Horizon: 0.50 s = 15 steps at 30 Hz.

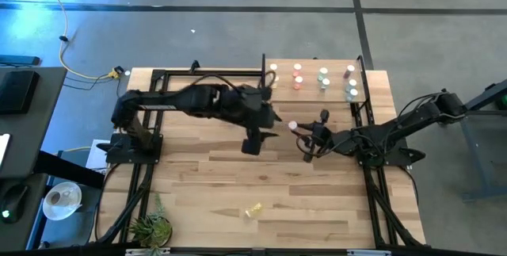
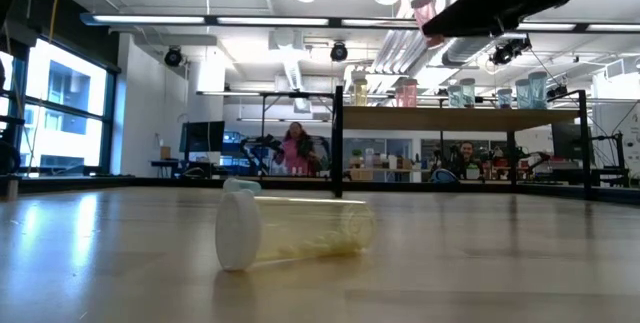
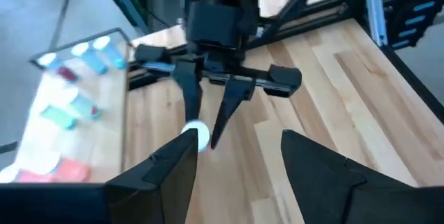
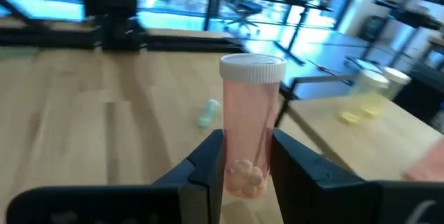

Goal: Pick and place medicine bottles onto shelf by color
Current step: Put the pink pill bottle on the shelf aligned with the other pink pill bottle

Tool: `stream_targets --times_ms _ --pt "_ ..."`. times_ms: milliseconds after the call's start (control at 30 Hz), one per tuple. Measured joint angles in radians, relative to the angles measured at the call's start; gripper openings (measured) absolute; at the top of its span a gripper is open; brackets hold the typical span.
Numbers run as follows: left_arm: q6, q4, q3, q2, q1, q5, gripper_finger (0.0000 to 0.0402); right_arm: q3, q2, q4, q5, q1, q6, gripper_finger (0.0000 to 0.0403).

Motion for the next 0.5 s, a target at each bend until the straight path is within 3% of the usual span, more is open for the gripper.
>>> stream_targets --times_ms 167,300,500 --pt "-0.028 0.046 -0.167 -0.075 0.052 0.043 0.0184 0.000 0.000 -0.035 0.064 -0.026 0.068 0.0085" --pt "-0.034 0.230 -0.387 -0.132 0.096 0.133 0.0176 0.000 0.000 -0.104 0.089 -0.052 0.150 0.0085" --pt "-0.052 0.579 -0.696 -0.221 0.163 0.199 0.0173 0.000 0.011 -0.214 0.208 -0.061 0.293 0.0085"
